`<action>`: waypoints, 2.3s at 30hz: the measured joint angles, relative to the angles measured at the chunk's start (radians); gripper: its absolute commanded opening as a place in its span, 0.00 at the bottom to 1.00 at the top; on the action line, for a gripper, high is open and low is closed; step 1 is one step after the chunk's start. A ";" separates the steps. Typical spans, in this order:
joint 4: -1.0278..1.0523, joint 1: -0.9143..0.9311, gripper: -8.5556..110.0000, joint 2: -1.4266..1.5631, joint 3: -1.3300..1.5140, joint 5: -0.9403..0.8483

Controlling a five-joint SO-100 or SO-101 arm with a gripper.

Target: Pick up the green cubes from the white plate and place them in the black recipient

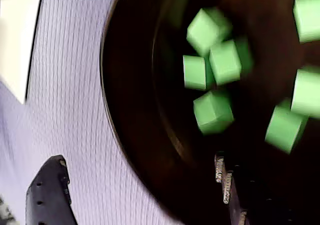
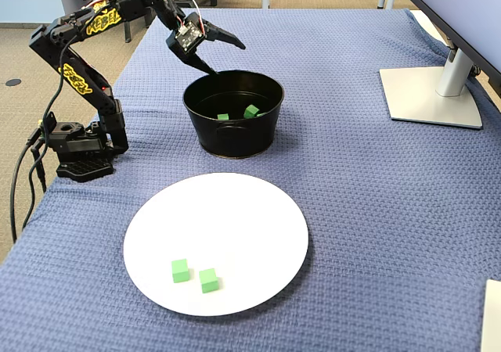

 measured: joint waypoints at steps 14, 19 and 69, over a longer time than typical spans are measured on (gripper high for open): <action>-0.311 0.761 0.28 -0.124 -0.032 -0.796; -0.413 0.986 0.27 -0.345 -0.092 -0.884; -0.252 1.275 0.26 -0.844 -0.413 -0.862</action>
